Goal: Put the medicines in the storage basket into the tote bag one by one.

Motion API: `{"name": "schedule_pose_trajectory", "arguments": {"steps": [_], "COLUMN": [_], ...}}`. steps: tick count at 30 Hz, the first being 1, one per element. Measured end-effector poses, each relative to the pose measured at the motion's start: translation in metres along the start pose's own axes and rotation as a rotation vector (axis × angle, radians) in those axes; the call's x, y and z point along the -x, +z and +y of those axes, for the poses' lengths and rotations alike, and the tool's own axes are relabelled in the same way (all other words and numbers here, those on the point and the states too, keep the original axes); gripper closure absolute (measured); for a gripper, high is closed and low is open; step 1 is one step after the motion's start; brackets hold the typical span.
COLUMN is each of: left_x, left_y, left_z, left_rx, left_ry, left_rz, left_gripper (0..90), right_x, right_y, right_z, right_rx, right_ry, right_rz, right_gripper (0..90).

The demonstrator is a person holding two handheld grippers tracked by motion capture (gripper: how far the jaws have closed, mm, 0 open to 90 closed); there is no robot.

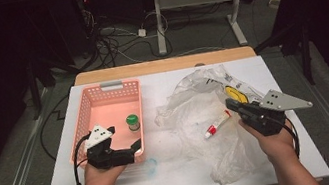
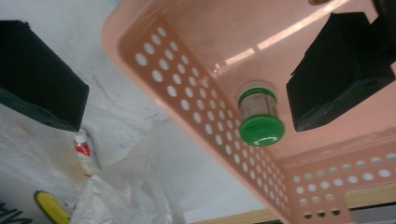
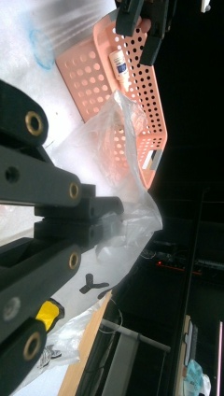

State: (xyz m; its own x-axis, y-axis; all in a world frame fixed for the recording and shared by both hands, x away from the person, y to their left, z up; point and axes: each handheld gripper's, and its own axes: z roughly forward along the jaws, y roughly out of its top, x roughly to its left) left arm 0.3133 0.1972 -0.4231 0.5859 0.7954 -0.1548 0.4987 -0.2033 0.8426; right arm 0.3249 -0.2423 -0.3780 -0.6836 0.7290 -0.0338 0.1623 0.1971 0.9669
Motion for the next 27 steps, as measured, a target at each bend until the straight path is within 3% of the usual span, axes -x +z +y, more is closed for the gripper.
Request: {"name": "schedule_pose_trajectory", "arguments": {"steps": [10, 17, 23, 27], "left_x": [-0.016, -0.019, -0.022, -0.021], "left_y": [-0.005, -0.007, -0.01, -0.006], "left_z": [-0.003, -0.002, 0.015, 0.028], "left_rx": [-0.011, 0.002, 0.027, 0.018], "left_ry": [-0.019, -0.036, -0.058, -0.036], "left_rz": [0.059, 0.049, 0.032, 0.041], "left_gripper": [0.0, 0.0, 0.0, 0.0], "right_x": [0.0, 0.0, 0.001, 0.002], "right_y": [0.0, 0.0, 0.0, -0.001], "right_z": [0.0, 0.0, 0.0, 0.0], "right_rx": [0.0, 0.002, 0.002, 0.002], "right_ry": [0.002, -0.001, -0.002, -0.001], "right_rz": [-0.004, -0.007, -0.008, -0.011], "right_gripper": [90.0, 90.0, 90.0, 90.0]}}
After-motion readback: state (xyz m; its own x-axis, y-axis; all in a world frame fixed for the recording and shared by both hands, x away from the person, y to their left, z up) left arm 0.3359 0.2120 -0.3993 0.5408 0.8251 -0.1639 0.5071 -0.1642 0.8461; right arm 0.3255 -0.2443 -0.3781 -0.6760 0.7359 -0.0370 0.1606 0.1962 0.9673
